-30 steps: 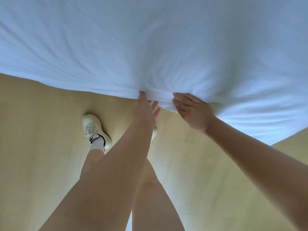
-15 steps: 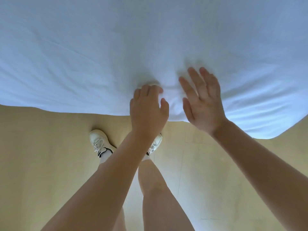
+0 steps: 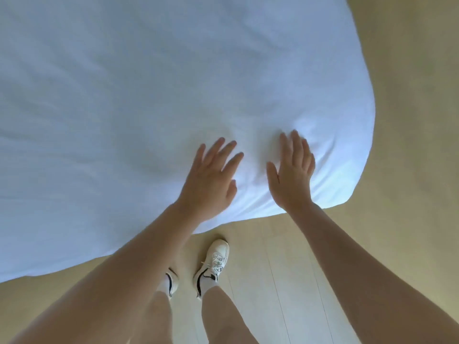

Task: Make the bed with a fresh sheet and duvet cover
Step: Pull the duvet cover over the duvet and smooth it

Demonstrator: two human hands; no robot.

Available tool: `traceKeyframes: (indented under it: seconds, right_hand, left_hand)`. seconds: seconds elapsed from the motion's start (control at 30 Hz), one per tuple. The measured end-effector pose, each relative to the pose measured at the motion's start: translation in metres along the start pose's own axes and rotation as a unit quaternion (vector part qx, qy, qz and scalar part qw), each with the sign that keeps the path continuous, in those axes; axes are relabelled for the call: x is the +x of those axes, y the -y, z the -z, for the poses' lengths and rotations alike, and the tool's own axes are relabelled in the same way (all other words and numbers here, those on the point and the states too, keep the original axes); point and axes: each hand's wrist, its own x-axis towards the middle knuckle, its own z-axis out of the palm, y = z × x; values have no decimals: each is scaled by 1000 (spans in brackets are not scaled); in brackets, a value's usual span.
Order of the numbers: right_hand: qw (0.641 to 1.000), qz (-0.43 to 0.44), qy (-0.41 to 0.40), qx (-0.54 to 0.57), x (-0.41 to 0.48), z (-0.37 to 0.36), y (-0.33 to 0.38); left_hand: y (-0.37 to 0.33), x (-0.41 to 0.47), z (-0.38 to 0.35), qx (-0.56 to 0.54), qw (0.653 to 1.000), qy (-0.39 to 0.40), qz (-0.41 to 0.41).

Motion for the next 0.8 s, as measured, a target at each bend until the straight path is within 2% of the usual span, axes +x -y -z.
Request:
traceKeyframes:
  seconds: [0.07, 0.17, 0.27, 0.33, 0.43, 0.57, 0.67, 0.8]
  right_hand:
    - [998, 61, -10, 14, 11, 3, 25]
    - [988, 156, -6, 19, 34, 8, 62]
    - [970, 237, 53, -31, 64, 13, 91]
    - [953, 275, 110, -57, 89, 16, 108]
    - [929, 314, 163, -105, 145, 23, 124]
    - [908, 354, 139, -175, 238, 28, 120]
    - [930, 330, 61, -151, 308, 32, 91]
    - [956, 240, 59, -159, 380, 51, 32]
  left_hand:
    - [43, 23, 19, 16, 993, -22, 118]
    - [98, 49, 38, 0, 946, 17, 324]
    - [128, 68, 44, -36, 892, -11, 450]
    - [143, 82, 44, -45, 867, -18, 497]
    - [167, 116, 42, -52, 845, -35, 531]
    - [192, 181, 35, -46, 828, -48, 557]
    - [192, 240, 32, -39, 849, -49, 525]
    - [172, 300, 22, -6, 886, -32, 463]
